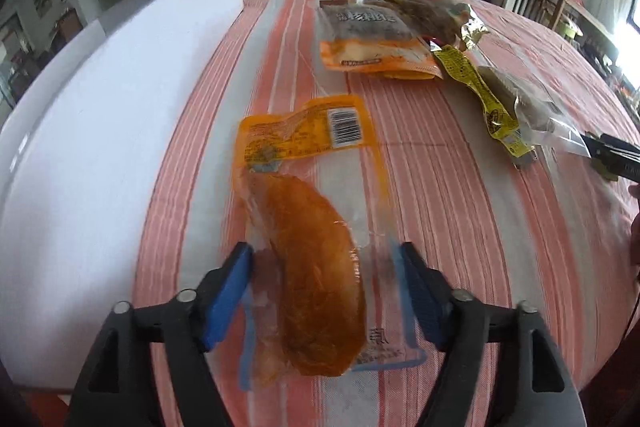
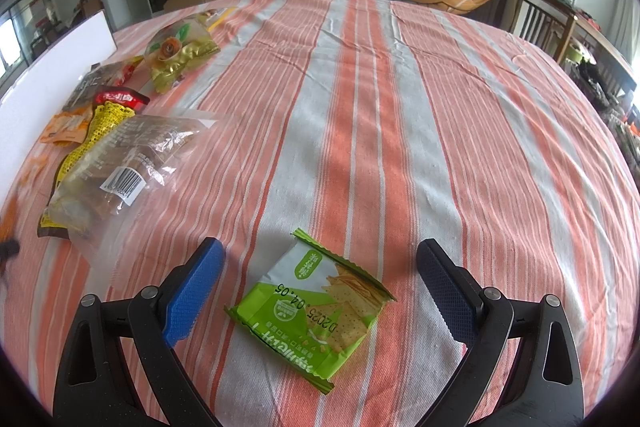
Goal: Organize snacks
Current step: 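Grasp the orange dried-fruit bag with the left tool while the right tool grasps the green cracker packet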
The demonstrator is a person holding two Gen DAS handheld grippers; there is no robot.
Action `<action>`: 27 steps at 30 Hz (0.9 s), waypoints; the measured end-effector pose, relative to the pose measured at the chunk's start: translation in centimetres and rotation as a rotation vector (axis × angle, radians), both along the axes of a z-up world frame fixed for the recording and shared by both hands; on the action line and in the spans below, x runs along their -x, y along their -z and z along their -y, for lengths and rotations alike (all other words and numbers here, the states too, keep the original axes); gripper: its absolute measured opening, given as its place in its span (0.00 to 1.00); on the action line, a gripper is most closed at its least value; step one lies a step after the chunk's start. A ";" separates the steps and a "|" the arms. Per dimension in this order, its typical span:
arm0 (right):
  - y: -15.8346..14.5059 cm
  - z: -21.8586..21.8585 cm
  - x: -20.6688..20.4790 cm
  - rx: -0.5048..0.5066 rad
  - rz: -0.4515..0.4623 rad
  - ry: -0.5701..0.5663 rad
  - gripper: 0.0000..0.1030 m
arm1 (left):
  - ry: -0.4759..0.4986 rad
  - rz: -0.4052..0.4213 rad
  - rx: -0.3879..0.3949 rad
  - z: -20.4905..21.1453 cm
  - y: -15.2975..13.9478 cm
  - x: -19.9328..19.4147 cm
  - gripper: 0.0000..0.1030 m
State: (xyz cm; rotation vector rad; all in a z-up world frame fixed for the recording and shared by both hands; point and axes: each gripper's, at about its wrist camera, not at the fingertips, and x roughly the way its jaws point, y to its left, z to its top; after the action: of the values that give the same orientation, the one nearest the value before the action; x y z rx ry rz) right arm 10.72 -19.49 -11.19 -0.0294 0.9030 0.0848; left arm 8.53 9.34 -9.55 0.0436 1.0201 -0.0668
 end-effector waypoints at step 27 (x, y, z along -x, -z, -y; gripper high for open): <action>0.1 0.3 0.1 -0.002 0.002 0.012 0.96 | 0.023 0.058 0.016 0.1 0.8 -1.4 1.00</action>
State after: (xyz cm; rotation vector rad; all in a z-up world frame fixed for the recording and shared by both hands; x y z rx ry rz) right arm 10.65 -19.76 -11.26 -0.0225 0.9009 0.0746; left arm 9.88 9.22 -10.37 0.0423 0.9607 -0.0947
